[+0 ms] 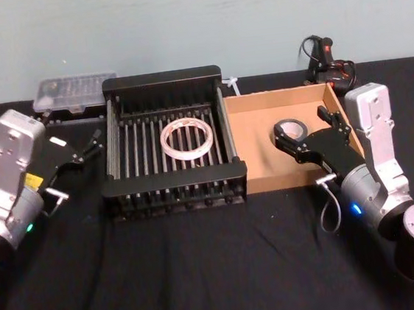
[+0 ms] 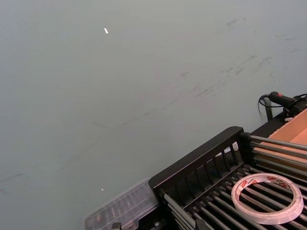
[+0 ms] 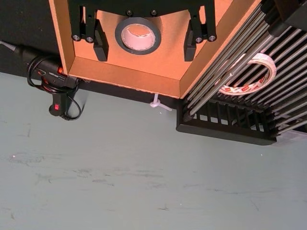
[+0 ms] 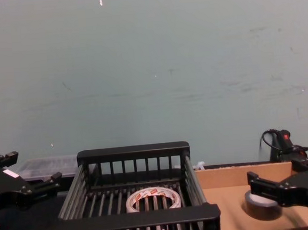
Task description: Pick up the white tape and place it into the black box , Pick up the silver tape and place it into the brown box.
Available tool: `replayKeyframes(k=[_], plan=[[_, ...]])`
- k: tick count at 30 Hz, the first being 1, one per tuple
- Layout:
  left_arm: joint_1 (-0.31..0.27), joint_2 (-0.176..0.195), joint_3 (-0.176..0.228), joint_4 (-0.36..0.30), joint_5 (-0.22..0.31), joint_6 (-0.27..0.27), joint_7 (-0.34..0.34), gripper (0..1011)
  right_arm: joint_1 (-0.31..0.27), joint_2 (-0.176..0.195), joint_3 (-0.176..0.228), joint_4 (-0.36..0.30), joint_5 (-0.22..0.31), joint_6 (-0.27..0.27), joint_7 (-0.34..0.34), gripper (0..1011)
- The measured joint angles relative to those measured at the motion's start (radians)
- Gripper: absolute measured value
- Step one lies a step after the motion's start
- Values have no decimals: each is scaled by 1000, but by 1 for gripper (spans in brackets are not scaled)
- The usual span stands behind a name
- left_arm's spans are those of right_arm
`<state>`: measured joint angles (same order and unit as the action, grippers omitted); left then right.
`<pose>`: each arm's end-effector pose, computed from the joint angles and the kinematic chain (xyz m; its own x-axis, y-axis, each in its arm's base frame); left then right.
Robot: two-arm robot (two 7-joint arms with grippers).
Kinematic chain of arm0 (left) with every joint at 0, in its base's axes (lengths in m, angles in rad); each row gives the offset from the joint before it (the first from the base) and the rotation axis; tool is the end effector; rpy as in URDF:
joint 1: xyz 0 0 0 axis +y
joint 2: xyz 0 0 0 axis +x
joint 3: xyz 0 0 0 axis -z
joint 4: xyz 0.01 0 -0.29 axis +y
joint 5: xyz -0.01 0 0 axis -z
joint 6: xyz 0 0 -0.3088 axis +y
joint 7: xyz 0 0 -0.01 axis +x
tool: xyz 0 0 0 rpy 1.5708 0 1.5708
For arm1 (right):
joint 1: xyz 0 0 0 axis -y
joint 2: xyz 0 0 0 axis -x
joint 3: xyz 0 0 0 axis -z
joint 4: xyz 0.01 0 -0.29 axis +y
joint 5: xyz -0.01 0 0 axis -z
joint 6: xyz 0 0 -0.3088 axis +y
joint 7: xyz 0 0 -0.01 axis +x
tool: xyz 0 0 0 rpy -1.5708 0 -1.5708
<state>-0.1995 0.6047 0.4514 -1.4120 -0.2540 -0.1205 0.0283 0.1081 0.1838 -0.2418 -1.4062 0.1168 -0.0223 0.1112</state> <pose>0.3581 0.0827 -0.3023 0.2923 0.8803 0.3737 -0.9553 0.2873 0.0703 0.3505 0.0117 -0.3242 0.3181 -0.9448 0.0782 0.9463 0.3114 -0.0868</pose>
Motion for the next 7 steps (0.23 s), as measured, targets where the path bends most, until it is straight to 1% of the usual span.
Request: replayKeyframes(k=[7], plan=[[0, 0, 0, 0, 0, 0, 0, 1001, 0, 0, -1, 0, 1, 1, -1, 1002]])
